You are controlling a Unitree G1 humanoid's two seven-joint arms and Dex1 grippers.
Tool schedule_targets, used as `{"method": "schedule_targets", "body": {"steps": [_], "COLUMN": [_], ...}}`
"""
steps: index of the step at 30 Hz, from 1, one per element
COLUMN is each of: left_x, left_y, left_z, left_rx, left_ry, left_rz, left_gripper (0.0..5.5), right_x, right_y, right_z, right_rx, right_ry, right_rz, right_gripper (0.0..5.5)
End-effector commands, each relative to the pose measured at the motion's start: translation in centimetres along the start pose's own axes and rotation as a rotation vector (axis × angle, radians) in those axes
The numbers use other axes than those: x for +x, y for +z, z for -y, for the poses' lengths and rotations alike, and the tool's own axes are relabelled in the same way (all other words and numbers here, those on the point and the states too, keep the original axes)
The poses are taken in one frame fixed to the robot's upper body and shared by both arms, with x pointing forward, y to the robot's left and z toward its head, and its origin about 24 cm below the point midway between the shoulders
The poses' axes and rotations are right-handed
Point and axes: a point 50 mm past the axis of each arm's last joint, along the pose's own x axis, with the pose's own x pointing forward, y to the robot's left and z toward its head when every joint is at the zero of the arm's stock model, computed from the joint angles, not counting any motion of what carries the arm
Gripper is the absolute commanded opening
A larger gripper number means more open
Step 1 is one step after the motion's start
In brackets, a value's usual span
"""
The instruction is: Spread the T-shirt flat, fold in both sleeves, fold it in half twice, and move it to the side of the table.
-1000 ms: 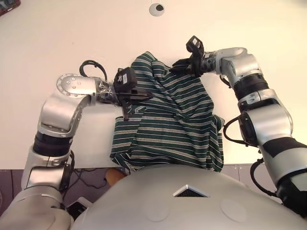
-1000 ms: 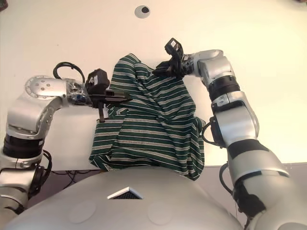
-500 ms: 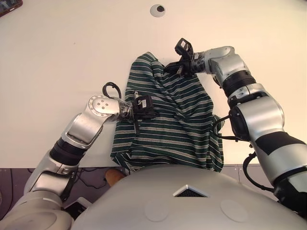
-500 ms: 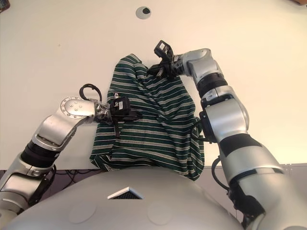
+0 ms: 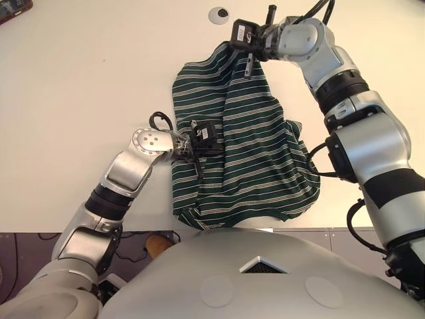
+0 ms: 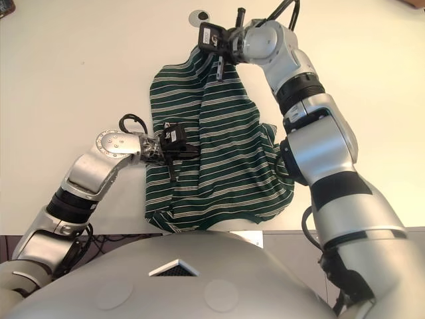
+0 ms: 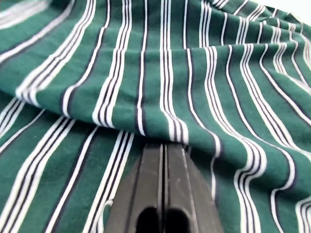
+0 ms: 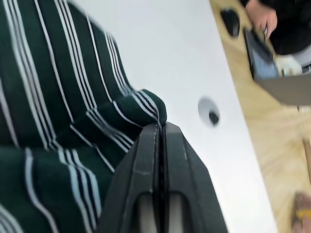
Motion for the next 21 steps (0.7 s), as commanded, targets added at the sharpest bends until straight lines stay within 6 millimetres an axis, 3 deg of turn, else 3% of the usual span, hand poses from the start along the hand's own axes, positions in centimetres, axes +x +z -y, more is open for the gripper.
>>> {"method": "schedule_targets", "body": {"steps": [1,6,9,13,17,21], "left_x": [-0.2,-0.6,-1.4,-3.1,-4.4,-3.7], "left_y": [-4.1,-4.3,-3.8,-3.0,0.5,0.0], "left_z": [0.2,0.2,-0.2,-2.3,-5.5,-6.9], "left_rx": [-0.114,-0.106,-0.121,-0.129,-0.187,-0.207], "left_ry": [0.057,0.072,0.106,0.250,0.369,0.381], "left_rz": [-0.176,-0.192,-0.155,-0.085,0.121,0.064], "left_gripper": [0.00,0.00,0.00,0.00,0.00,0.00], "right_x": [0.2,-1.3,-2.6,-2.6,-1.2,-0.2], "right_y": [-1.3,-1.5,-2.2,-4.3,-5.7,-6.5], "right_z": [-1.4,0.8,1.5,-1.1,-4.8,-6.5], "right_rx": [0.099,0.255,0.340,0.391,0.474,0.496], "right_ry": [0.050,-0.087,-0.065,0.076,0.151,0.121], "right_rz": [-0.011,0.080,0.142,0.078,-0.013,-0.111], "right_gripper": [0.73,0.84,0.84,0.84,0.84,0.84]}}
